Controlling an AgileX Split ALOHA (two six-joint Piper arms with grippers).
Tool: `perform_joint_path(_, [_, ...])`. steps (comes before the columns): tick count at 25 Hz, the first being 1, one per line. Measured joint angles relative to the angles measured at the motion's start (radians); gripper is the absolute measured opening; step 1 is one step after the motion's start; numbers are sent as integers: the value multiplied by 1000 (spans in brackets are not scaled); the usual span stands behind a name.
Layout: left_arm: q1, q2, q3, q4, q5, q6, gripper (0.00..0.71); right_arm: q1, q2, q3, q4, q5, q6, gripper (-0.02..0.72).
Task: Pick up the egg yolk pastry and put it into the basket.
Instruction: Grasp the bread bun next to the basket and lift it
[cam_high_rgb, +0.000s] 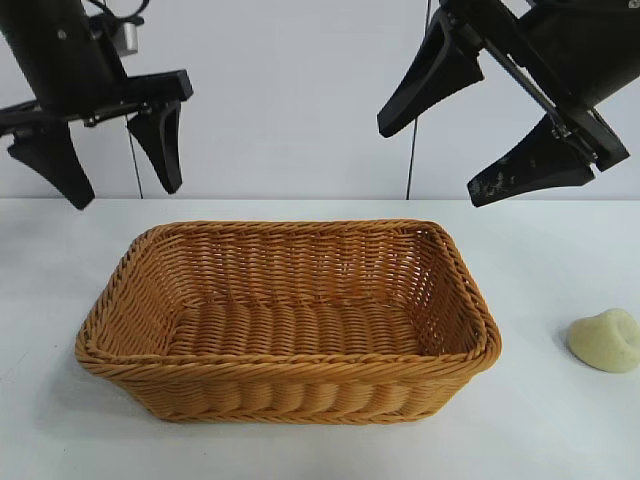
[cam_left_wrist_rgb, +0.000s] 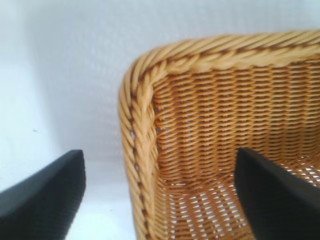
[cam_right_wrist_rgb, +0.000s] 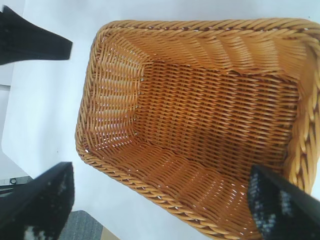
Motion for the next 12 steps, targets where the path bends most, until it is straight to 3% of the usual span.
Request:
perform_joint_path(6, [158, 0, 0, 36, 4, -2, 591, 0, 0, 0, 0, 0, 0, 670])
perform_joint_path(9, [199, -2, 0, 42, 4, -2, 591, 0, 0, 0, 0, 0, 0, 670])
perform_joint_path(12, [205, -31, 27, 43, 4, 5, 591, 0, 0, 0, 0, 0, 0, 670])
